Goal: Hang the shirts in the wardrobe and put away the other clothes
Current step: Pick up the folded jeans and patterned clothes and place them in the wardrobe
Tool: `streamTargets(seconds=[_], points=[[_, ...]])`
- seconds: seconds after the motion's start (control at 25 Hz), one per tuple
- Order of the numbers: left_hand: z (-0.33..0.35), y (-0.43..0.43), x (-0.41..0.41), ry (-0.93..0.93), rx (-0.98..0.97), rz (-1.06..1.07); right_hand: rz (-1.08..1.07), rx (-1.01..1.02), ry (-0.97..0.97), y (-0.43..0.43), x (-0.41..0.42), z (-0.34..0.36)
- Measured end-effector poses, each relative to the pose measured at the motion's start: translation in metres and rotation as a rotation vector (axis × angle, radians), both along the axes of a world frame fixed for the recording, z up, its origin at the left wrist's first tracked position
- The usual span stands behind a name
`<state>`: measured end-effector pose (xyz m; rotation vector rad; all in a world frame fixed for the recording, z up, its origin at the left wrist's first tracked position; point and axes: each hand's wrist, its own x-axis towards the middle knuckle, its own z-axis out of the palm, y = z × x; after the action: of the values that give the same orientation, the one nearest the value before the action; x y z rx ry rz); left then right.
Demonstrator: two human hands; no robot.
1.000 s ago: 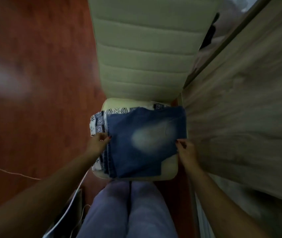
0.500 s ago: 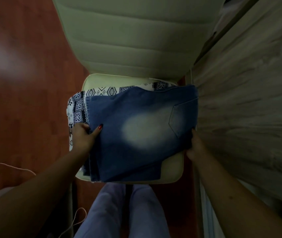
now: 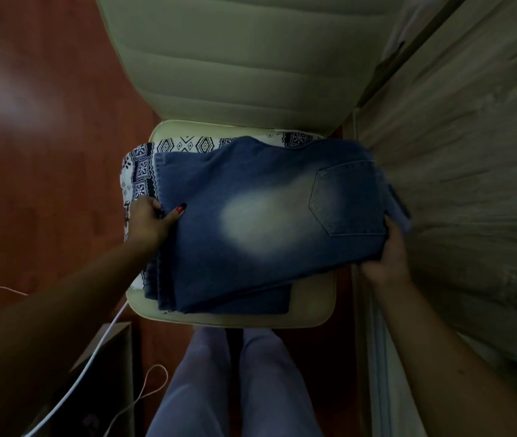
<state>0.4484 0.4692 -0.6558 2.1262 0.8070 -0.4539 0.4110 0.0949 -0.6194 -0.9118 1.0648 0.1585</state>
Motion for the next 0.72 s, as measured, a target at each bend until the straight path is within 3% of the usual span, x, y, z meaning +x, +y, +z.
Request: streamTargets(seconds=[0.16, 0.28, 0.44, 0.52, 0.64, 0.72], points=[[0.006, 0.007, 0.013, 0.014, -0.09, -0.01, -0.005, -0.256, -0.13, 0.007, 0.009, 0.038], [0.02, 0.007, 0.004, -0.008, -0.252, 0.02, 0.071, -0.575, -0.197, 0.037, 0.0, 0.073], [0.055, 0.006, 0.004, -0.109, -0.362, 0.045, 0.532, -1.012, -0.497, 0.118, -0.019, 0.092], [0.074, 0.003, 0.008, -0.087, -0.534, 0.107, 0.8, -0.979, -0.675, 0.15, -0.024, 0.065], [0.089, 0.005, 0.008, 0.137, -0.874, 0.083, 1.303, -1.053, -0.699, 0.177, -0.032, 0.008], [0.079, 0.009, 0.0, 0.227, -0.854, 0.012, 1.433, -1.107, -0.701, 0.179, -0.036, -0.011]])
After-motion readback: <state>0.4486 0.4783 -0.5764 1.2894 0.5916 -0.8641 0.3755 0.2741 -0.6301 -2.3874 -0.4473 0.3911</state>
